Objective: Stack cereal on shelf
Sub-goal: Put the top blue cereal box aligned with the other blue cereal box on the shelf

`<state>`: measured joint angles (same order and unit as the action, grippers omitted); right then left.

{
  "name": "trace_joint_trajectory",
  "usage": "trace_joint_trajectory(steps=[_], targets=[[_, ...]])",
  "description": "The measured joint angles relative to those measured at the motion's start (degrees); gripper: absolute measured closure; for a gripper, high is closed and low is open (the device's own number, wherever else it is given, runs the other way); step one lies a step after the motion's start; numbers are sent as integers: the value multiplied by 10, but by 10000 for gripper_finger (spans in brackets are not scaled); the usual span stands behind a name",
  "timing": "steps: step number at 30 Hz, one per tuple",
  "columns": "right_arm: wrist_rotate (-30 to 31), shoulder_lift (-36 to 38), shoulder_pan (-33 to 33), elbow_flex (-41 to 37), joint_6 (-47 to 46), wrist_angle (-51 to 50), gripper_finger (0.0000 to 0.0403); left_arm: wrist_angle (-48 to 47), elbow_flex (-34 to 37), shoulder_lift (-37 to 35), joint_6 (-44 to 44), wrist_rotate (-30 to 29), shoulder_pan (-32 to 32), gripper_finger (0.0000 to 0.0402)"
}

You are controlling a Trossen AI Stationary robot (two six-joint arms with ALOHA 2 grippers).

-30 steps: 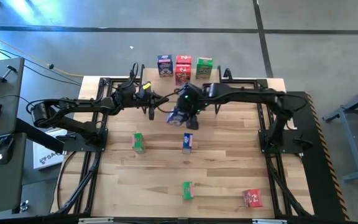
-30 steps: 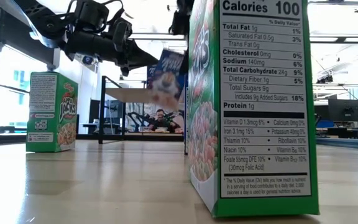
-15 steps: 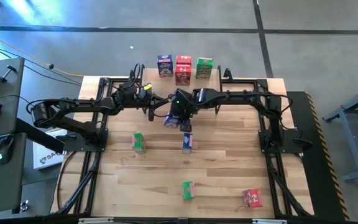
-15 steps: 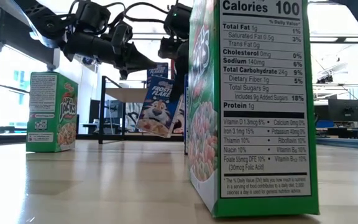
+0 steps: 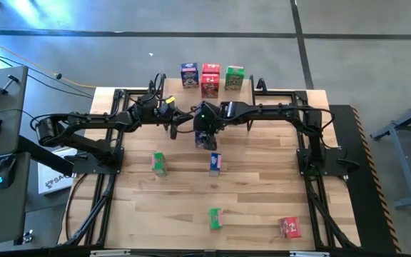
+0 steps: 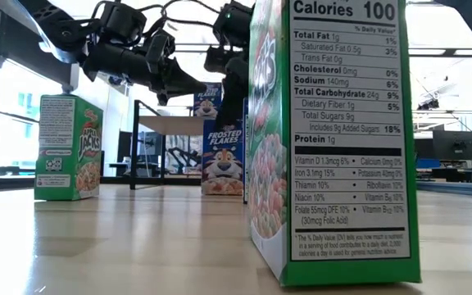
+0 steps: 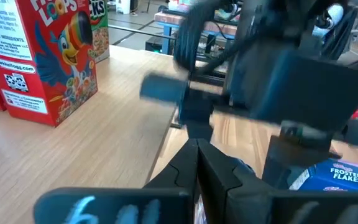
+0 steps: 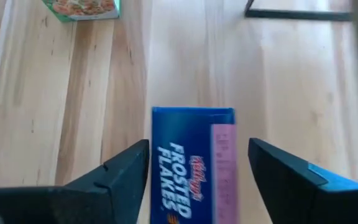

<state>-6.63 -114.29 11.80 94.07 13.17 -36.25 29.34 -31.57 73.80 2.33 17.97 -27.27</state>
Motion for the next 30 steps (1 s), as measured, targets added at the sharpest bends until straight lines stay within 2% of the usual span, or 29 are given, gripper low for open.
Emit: trace_joint_trajectory(steps=[5, 7, 10, 13, 17, 20, 24, 27, 30], targets=[[7, 29, -6, 65, 9, -83, 163, 6, 0, 0, 0, -1, 0, 401], [21, 46, -11, 84, 20, -114, 184, 10, 0, 0, 0, -3, 0, 401], [31, 83, -16, 67, 40, -116, 236, 22, 0, 0, -6, -3, 0, 401], [25, 133, -15, -9, 33, -55, 304, 28, 0, 0, -9, -4, 2, 401], [25, 212, -14, -153, 7, 77, 387, 0, -23, 0, -5, -4, 3, 401], [39, 280, -28, -254, -23, 185, 388, -58, -54, 0, -6, -6, 9, 401], [116, 372, -56, -371, -48, 311, 379, -138, -101, 0, -27, -7, 26, 393], [164, 434, -76, -448, -51, 402, 385, -219, -138, 0, -64, -10, 46, 367], [188, 485, -89, -515, -50, 477, 394, -287, -172, 8, -100, -40, 76, 324]])
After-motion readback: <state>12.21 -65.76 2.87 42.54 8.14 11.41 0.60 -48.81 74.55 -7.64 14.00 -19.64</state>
